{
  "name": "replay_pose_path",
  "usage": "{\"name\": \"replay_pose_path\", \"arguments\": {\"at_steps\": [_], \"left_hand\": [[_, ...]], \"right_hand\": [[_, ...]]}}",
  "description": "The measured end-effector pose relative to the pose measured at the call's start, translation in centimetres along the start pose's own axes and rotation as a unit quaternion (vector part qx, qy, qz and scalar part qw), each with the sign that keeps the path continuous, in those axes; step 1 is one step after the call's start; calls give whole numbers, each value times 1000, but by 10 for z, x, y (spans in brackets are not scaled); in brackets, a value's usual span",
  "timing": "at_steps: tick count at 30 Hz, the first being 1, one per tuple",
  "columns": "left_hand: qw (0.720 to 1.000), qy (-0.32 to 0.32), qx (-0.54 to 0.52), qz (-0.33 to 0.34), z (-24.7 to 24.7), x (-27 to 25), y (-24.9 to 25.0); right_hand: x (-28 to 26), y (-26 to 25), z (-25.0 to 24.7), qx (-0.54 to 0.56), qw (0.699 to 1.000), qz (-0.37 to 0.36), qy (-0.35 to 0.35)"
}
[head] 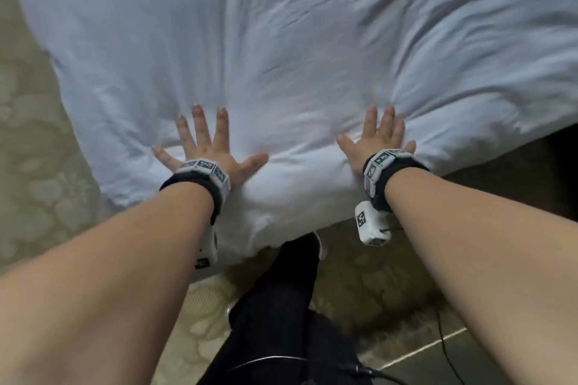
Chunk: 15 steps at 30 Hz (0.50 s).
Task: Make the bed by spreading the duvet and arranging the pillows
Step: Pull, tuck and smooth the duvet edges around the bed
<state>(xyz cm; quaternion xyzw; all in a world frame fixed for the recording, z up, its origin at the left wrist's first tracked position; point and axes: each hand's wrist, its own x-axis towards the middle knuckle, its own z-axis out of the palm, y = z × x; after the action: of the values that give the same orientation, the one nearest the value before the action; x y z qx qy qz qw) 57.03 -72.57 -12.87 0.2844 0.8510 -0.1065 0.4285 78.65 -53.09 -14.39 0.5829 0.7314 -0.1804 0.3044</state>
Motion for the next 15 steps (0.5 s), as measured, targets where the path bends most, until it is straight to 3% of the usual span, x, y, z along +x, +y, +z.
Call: {"name": "replay_pose_path", "arguments": {"at_steps": [4, 7, 12, 15], "left_hand": [[998, -14, 49, 21, 45, -31, -47], [997, -9, 67, 45, 62, -37, -70], [994, 5, 67, 90, 74, -21, -80], [991, 19, 59, 115, 85, -13, -84]], "right_hand": [[-48, -5, 42, 41, 998, 17, -35], [-75, -19, 79, 81, 996, 24, -15], [-89, -38, 144, 159, 983, 45, 78], [-92, -49, 170, 220, 961, 83, 147]]}}
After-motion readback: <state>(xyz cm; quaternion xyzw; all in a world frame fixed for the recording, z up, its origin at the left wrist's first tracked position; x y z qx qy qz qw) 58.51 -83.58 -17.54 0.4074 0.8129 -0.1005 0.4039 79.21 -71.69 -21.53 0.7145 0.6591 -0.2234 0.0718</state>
